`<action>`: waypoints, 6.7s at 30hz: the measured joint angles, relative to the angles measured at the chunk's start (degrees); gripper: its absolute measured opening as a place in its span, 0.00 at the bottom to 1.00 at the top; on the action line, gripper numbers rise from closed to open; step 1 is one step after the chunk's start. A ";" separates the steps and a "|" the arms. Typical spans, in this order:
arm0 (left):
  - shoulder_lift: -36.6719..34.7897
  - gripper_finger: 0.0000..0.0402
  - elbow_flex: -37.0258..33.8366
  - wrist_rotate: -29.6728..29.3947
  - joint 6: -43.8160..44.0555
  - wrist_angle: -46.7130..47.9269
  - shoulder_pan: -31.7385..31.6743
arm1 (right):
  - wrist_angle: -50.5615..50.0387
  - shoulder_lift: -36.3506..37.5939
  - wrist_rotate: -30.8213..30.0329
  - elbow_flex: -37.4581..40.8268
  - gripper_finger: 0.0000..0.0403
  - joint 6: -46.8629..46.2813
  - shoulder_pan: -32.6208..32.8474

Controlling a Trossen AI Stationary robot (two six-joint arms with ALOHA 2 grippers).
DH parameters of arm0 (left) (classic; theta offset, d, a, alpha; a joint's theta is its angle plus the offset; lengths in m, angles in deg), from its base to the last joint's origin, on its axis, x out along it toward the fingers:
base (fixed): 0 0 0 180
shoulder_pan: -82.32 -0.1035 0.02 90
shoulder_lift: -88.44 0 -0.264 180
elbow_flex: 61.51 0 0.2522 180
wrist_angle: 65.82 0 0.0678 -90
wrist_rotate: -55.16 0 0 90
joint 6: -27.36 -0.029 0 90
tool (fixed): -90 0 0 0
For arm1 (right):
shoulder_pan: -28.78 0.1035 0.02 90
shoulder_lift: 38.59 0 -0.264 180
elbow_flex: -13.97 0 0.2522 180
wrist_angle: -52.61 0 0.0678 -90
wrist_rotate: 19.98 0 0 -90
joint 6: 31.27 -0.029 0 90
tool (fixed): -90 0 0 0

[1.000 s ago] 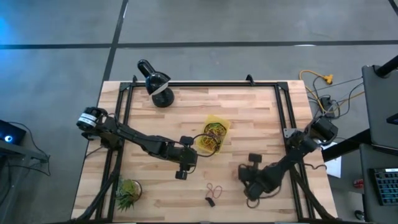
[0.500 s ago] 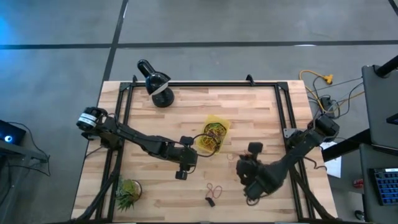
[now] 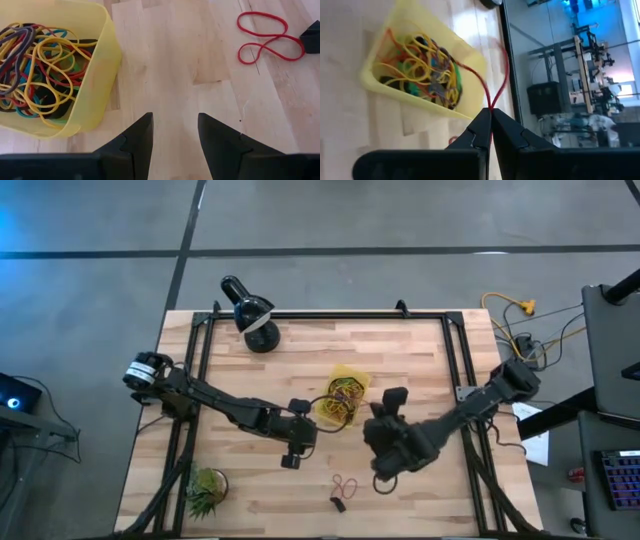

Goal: Pick and place rubber bands into bin
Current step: Put the red rubber band into the yellow bin, then put the black rubber band into the yellow bin

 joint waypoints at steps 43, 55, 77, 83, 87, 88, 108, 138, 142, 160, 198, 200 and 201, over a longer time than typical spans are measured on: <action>-23.55 0.35 -17.90 -16.15 15.39 3.55 10.90 | 37.04 -0.04 39.47 11.92 0.02 35.53 -30.36; -23.47 0.35 -17.90 -16.14 16.17 1.94 10.88 | 37.36 -0.04 51.02 14.99 0.16 34.07 -31.04; -15.64 0.35 -18.78 -7.03 -6.14 -27.05 10.82 | 33.16 5.22 48.80 10.51 0.32 36.35 -25.25; -5.48 0.35 -15.44 -0.66 -14.14 -34.34 10.66 | 33.60 8.71 50.30 12.03 0.30 32.78 -16.93; 0.13 0.35 -11.43 4.27 -15.07 -34.55 10.47 | 34.21 8.83 50.34 13.40 0.29 29.42 -12.00; 1.52 0.35 -10.37 5.20 -15.08 -34.76 10.41 | 35.07 8.85 50.07 13.94 0.29 28.52 -11.00; 14.21 0.35 0.59 11.84 -11.81 -34.81 10.40 | 51.82 8.90 49.67 35.19 0.22 -1.55 -1.27; 21.79 0.35 0.98 11.93 -7.61 -45.37 10.81 | 54.36 8.87 46.23 36.95 0.19 -1.15 -0.77; 22.93 0.35 0.98 13.01 -7.54 -46.77 10.81 | 54.37 8.87 46.21 36.96 0.20 -1.16 -0.77; 25.55 0.35 0.90 13.20 -4.09 -47.29 9.51 | 55.19 8.87 46.12 36.97 0.19 -1.17 -0.77; 23.47 0.01 0.92 15.44 -7.73 -49.06 9.14 | 55.19 8.87 46.10 36.97 0.17 -1.17 -0.77; 22.06 0.00 0.92 14.72 -8.24 -48.97 8.90 | 55.18 8.87 46.10 36.97 0.17 -1.17 -0.77; 21.23 0.00 0.91 13.45 -8.35 -48.61 8.78 | 55.19 8.85 46.10 36.97 0.17 -1.17 -0.78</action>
